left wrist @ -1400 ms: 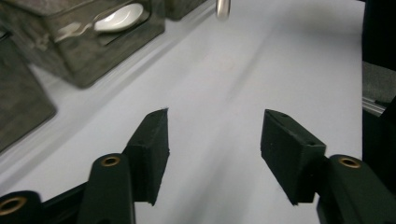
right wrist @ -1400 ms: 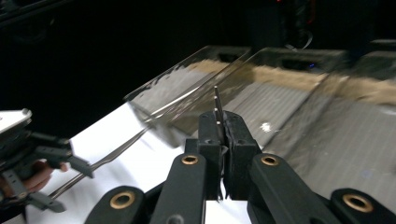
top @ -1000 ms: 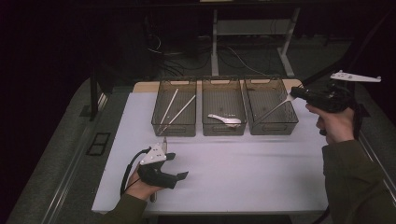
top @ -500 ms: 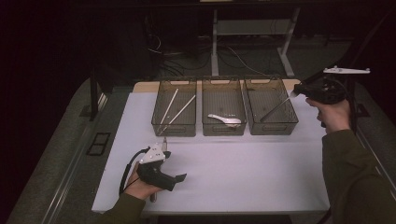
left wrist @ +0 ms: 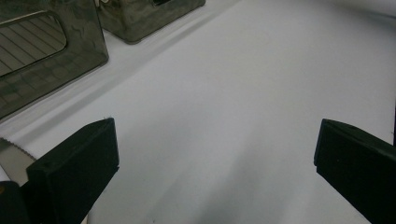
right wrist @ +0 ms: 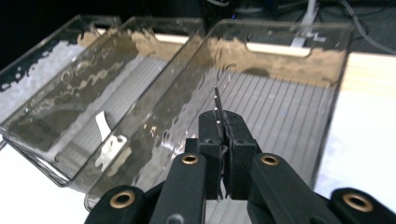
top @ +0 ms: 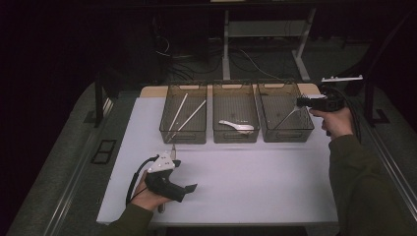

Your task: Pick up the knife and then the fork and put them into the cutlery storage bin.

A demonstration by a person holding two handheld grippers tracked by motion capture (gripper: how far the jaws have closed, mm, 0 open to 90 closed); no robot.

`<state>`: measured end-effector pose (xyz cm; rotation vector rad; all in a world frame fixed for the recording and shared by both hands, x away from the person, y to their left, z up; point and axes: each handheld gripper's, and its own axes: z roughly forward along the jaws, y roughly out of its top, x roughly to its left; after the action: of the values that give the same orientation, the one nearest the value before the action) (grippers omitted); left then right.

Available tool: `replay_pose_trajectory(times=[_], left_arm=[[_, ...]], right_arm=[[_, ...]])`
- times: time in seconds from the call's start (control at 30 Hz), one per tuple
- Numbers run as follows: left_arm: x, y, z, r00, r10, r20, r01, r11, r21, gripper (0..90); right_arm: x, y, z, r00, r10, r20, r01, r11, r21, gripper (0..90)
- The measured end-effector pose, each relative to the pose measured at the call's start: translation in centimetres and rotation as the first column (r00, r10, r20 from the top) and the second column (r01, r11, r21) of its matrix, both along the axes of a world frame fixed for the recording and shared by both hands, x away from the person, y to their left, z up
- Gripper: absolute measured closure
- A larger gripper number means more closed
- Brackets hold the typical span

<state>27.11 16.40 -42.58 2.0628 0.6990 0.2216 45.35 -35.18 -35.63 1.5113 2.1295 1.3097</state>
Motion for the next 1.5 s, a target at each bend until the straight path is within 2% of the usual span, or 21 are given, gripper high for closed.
replay_pose_trajectory(times=[0.07,0.2,0.23,0.3,0.37,0.43,0.53,0.6,0.73,0.87,1.03,1.17,1.3,1.47,1.5], left_arm=[[-0.1,-0.1,0.0,1.0000,0.001,0.000,-0.001,1.0000,-0.003,0.0],[-0.1,0.0,0.0,1.0000,-0.001,0.002,0.001,1.0000,0.000,0.0],[-0.1,0.0,0.0,1.0000,-0.002,0.002,0.002,1.0000,-0.001,0.0],[0.0,-0.1,0.0,1.0000,-0.004,0.001,0.004,1.0000,-0.001,0.0],[0.0,-0.1,0.0,1.0000,-0.008,0.003,0.008,0.9999,0.008,0.0],[0.1,-0.1,0.0,0.9999,-0.009,0.004,0.009,0.9999,0.009,0.0],[0.1,0.0,-0.1,1.0000,-0.004,0.004,0.004,1.0000,0.004,0.0],[0.1,0.1,-0.1,1.0000,-0.007,0.003,0.007,0.9999,0.009,0.0],[0.1,0.1,0.0,1.0000,-0.002,0.006,0.002,1.0000,0.004,0.0],[0.2,0.2,-0.1,1.0000,0.001,0.003,-0.001,0.9999,0.011,0.0],[0.2,0.2,-0.1,0.9999,0.009,0.006,-0.009,0.9997,0.021,0.0],[0.1,0.2,-0.2,0.9999,0.016,0.000,-0.016,0.9983,0.057,0.0],[0.2,0.3,-0.2,0.9994,0.035,0.000,-0.035,0.9971,0.067,3.5],[0.3,0.7,0.0,0.9980,0.062,0.007,-0.063,0.9925,0.105,15.0],[0.3,0.7,0.0,0.9970,0.078,0.005,-0.078,0.9922,0.098,16.3]], right_arm=[[0.3,0.4,-0.5,0.9999,0.005,-0.012,-0.005,1.000,-0.008,86.8],[0.9,0.4,-1.2,0.9998,-0.001,-0.021,0.002,1.000,0.016,86.5],[1.1,0.4,-1.4,0.9998,-0.007,-0.020,0.007,1.000,0.007,85.4],[1.5,0.5,-1.9,0.9993,-0.033,-0.016,0.032,0.998,-0.059,82.0],[1.9,0.7,-2.4,0.9982,-0.061,-0.004,0.060,0.991,-0.116,77.3],[2.2,0.7,-2.8,0.9978,-0.066,0.001,0.066,0.992,-0.109,72.5],[2.5,0.7,-2.9,0.9956,-0.084,0.043,0.089,0.986,-0.141,57.9],[2.5,0.5,-2.7,0.9925,-0.100,0.071,0.109,0.983,-0.148,51.9],[2.3,-0.2,-2.4,0.9890,-0.120,0.087,0.130,0.983,-0.131,45.6],[1.9,-0.7,-2.1,0.9897,-0.105,0.097,0.116,0.987,-0.109,41.8],[0.3,-0.6,-1.0,0.9927,-0.050,0.110,0.058,0.996,-0.071,38.2],[-1.9,0.0,-0.3,0.9911,0.005,0.133,0.001,0.999,-0.041,34.1],[-4.4,1.1,0.1,0.9848,0.063,0.162,-0.053,0.997,-0.062,30.5],[-7.3,2.5,-0.2,0.9778,0.131,0.164,-0.115,0.988,-0.103,27.7],[-7.8,2.8,-0.3,0.9766,0.145,0.159,-0.129,0.986,-0.107,27.3]])
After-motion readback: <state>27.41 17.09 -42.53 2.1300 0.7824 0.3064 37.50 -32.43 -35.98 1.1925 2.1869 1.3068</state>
